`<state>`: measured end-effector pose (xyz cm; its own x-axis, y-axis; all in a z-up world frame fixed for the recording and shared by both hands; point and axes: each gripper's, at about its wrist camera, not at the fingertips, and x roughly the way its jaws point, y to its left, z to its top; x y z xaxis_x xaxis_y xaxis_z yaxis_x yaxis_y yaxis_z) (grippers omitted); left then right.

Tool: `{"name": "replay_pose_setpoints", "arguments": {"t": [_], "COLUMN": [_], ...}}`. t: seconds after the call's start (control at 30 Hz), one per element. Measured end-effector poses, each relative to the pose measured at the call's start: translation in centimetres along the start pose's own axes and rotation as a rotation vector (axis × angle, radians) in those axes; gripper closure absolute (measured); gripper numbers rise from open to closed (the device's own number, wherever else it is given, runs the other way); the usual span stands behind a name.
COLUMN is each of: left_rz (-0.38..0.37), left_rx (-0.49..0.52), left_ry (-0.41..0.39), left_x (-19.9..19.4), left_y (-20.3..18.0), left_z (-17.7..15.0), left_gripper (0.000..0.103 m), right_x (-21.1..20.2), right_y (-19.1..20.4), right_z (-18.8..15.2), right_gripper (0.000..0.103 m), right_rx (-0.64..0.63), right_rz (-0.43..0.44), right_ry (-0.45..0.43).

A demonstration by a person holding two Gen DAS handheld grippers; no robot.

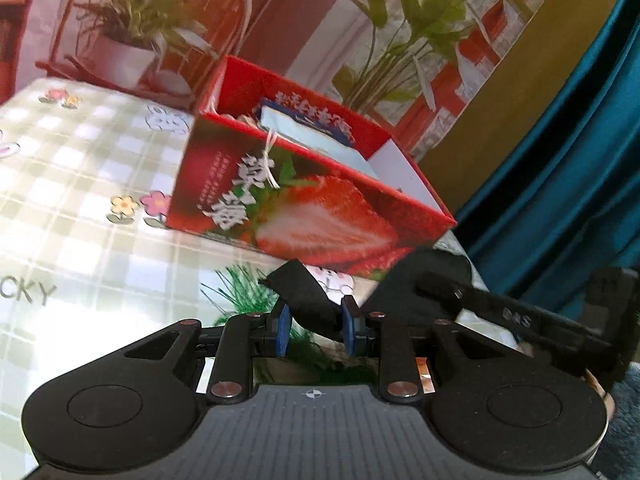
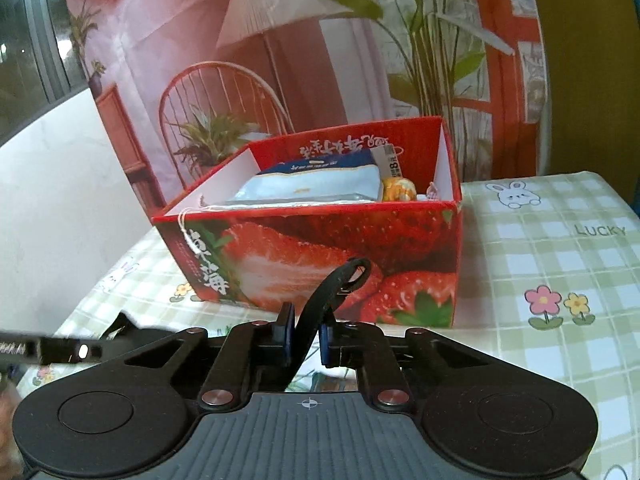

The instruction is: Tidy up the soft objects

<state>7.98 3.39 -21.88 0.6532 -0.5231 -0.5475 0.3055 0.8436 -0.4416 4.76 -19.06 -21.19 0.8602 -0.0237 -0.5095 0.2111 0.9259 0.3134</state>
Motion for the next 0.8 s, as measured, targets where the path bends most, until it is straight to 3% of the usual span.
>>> {"name": "replay_pose_setpoints", "arguments": {"t": [0.43, 0.57, 0.8], "left_rz": [0.083, 0.095, 0.104], "left_rx": [0.053, 0.022, 0.014], "left_ry": [-0.004, 0.01, 0.006], "left_x": [0.7, 1.0, 0.7], "left_y": [1.0, 1.8, 2.1], "left_z": [-1.8, -2.4, -2.9], "left_gripper": [0.078, 0.079, 0.08], "right_x": [-0.5, -0.1, -0.2], "right_y": [-0.2, -0.5, -1.5], "right_z": [-3.7, -4.1, -4.7], "right_gripper": [0.091, 0.091, 0.082], "right_rx": [0.026, 0.033, 0.083], "right_rz": [0.005, -0.006, -0.021], "right_ry": [0.067, 0.078, 0.086]}}
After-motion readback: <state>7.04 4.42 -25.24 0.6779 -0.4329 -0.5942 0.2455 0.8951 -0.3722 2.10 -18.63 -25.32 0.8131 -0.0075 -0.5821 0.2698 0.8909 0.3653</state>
